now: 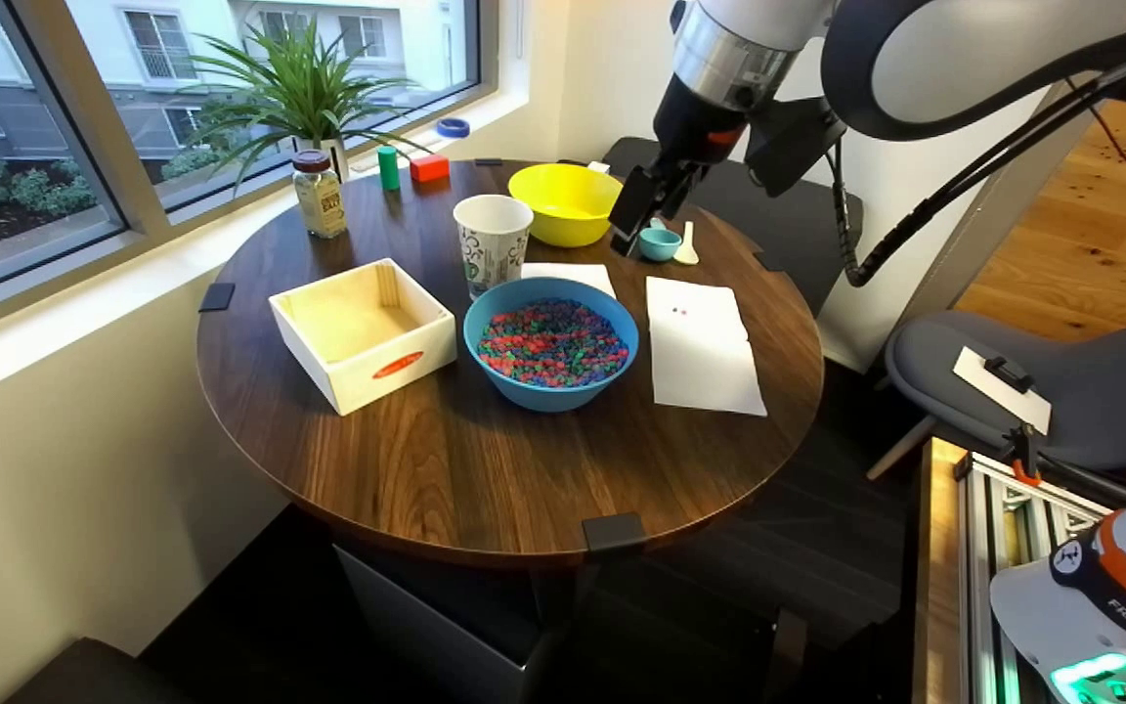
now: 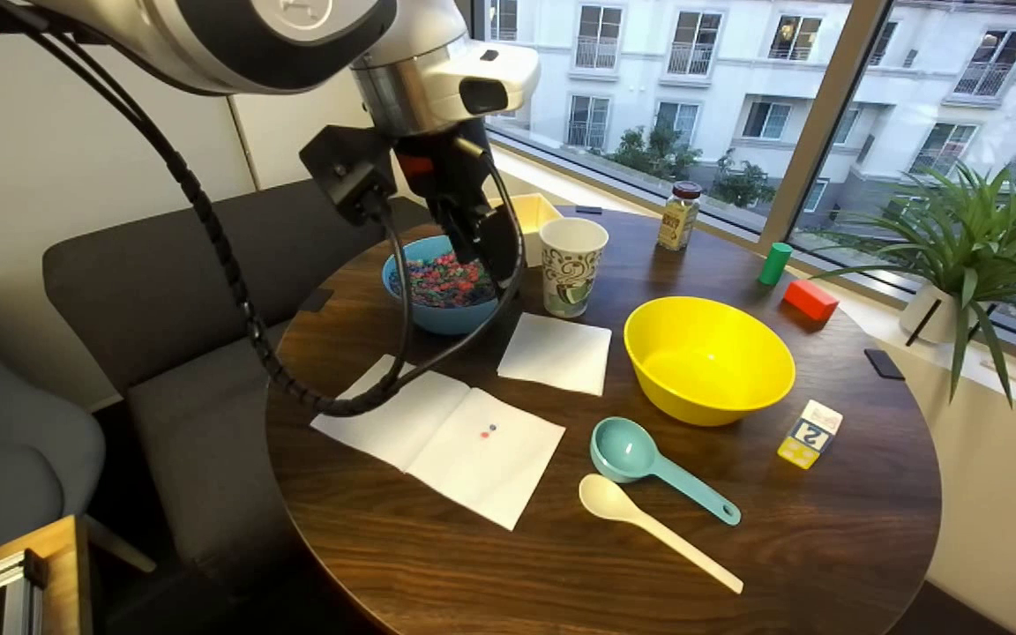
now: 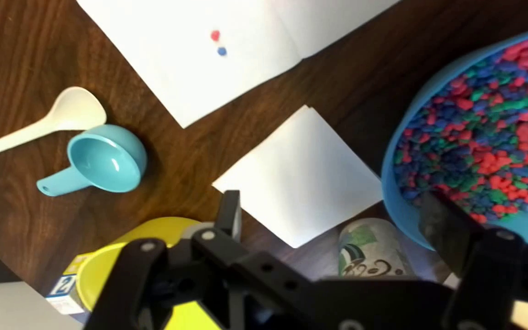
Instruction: Put some of the contents of the blue bowl onto the napkin and then fold the napkin to cover the contents
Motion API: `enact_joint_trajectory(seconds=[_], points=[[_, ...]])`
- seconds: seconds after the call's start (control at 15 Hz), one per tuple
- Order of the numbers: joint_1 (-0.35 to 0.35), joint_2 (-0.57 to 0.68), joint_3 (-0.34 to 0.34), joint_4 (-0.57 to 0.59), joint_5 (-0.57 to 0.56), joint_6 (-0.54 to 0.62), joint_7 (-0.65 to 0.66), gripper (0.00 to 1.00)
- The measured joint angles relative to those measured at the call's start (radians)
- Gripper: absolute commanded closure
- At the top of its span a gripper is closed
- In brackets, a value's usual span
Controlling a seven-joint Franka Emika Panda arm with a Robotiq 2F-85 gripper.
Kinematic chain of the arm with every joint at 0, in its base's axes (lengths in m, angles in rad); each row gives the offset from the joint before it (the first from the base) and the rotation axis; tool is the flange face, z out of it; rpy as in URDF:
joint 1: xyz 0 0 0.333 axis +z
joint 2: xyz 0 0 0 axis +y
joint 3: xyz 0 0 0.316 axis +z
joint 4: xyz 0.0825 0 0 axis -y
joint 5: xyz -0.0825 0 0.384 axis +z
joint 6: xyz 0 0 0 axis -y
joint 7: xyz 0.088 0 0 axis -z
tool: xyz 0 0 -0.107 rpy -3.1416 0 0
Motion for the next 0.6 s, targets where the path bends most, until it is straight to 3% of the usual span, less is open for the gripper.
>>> enact_joint_trajectory(seconds=[0.6], points=[[0.067,0.213,0.024,0.154,0.031,0.000,-0.003,0.00]])
